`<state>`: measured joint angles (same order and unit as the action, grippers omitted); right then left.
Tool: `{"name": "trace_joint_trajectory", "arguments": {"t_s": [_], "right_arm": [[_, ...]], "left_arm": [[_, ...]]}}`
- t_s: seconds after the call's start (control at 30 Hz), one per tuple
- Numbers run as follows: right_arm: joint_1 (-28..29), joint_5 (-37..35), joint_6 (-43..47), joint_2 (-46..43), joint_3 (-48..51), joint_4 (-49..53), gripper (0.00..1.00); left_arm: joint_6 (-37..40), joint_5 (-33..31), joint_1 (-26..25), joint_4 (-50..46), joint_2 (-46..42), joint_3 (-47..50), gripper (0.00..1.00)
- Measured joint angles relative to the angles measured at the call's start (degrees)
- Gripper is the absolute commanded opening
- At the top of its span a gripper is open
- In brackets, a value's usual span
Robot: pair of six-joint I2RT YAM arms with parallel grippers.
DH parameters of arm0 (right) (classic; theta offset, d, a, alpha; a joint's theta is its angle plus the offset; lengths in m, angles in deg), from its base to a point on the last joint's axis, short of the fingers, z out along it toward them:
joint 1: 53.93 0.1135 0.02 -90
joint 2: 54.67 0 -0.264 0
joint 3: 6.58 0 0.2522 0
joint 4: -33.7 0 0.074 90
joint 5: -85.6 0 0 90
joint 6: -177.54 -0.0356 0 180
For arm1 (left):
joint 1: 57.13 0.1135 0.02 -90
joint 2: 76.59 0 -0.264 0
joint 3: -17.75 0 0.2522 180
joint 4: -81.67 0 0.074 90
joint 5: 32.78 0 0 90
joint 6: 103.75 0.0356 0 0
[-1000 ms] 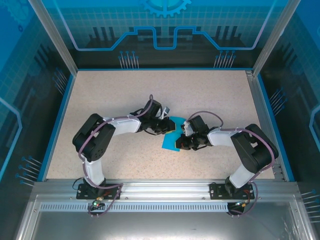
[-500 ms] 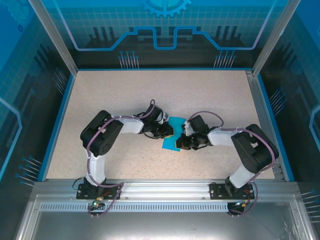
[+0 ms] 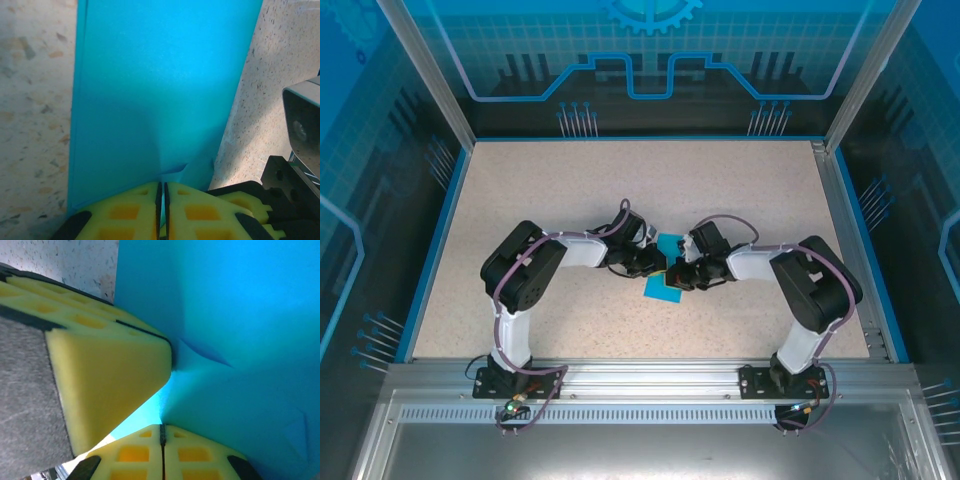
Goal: Fold a paper plane with a square sheet of paper (pick it up from the middle)
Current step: Fold the triangle a second time at the center of the table.
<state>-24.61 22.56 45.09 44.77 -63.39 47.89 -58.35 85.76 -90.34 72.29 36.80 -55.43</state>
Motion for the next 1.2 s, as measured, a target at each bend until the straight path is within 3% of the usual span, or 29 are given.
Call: {"name": "trace_joint_trajectory", "arguments": {"t_s": [0.7,0.93,1.2], "right_arm": [[0.2,-0.5,0.5,-9.8,12.8,-6.1,0.12],[0.1,-0.9,0.8,-14.1,15.0,-1.8,0.16],[-2.9,-4.3,0.4,-22.5,15.3,6.8,0.35]], "left_arm": [[-0.3,-0.2,0.2,0.6,0.0,0.4,0.13],[-0.3,-0.2,0.2,0.6,0.0,0.4,0.13],[-0.4,0.0,0.2,0.7,0.0,0.5,0.14]]}}
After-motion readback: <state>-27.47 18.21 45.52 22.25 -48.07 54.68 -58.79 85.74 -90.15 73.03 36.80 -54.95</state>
